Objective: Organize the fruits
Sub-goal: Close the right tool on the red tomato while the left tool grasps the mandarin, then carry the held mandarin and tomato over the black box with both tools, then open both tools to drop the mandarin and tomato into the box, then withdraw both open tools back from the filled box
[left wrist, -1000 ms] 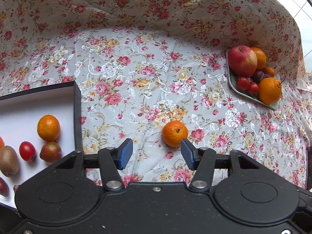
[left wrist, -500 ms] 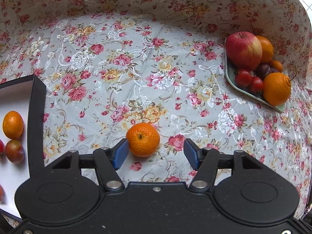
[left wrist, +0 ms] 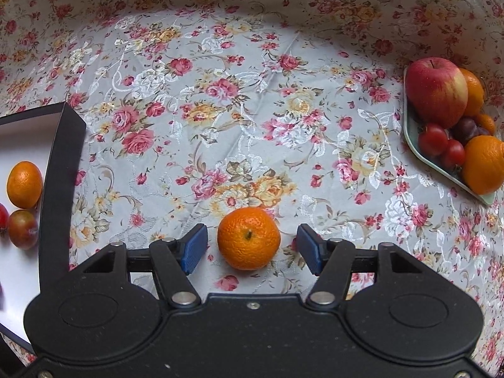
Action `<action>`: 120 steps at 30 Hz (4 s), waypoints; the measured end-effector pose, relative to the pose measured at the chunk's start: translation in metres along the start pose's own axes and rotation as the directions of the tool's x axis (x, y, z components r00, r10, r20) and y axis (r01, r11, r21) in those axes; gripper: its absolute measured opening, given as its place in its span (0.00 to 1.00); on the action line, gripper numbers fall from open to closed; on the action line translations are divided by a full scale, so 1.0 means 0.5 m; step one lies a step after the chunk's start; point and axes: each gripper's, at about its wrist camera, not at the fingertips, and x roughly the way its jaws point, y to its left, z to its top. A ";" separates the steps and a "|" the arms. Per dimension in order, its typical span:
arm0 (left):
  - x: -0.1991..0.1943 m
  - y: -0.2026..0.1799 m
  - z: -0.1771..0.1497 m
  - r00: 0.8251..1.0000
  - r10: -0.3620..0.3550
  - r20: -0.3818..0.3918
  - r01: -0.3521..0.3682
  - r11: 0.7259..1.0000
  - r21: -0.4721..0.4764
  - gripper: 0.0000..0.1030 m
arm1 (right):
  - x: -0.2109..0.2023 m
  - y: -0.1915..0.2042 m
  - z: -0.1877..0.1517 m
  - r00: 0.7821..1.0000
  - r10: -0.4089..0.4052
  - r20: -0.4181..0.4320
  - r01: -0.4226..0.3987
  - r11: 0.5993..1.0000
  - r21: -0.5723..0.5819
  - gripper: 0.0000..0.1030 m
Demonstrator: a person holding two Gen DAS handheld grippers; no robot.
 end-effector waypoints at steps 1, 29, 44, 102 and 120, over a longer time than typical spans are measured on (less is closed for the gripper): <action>0.000 -0.002 -0.002 1.000 0.011 0.009 -0.011 1.000 0.010 0.57 | -0.001 -0.001 0.001 1.000 0.002 0.001 -0.002 1.000 0.003 0.35; -0.144 0.157 0.033 0.990 0.008 0.143 -0.004 1.000 -0.026 0.46 | 0.011 0.193 0.001 0.997 0.072 -0.028 -0.074 0.994 -0.082 0.35; -0.181 0.324 0.048 0.981 0.083 0.173 -0.066 0.993 -0.101 0.46 | 0.010 0.401 -0.029 0.986 0.164 -0.036 -0.168 0.965 -0.202 0.35; -0.223 0.480 -0.032 0.951 0.262 0.164 -0.244 0.962 -0.120 0.56 | -0.007 0.599 -0.154 0.912 0.385 -0.142 -0.390 0.706 -0.591 0.64; -0.273 0.443 -0.165 0.934 0.300 0.194 -0.277 0.951 -0.135 0.57 | -0.031 0.539 -0.163 0.953 0.304 0.007 -0.237 0.758 -0.608 0.81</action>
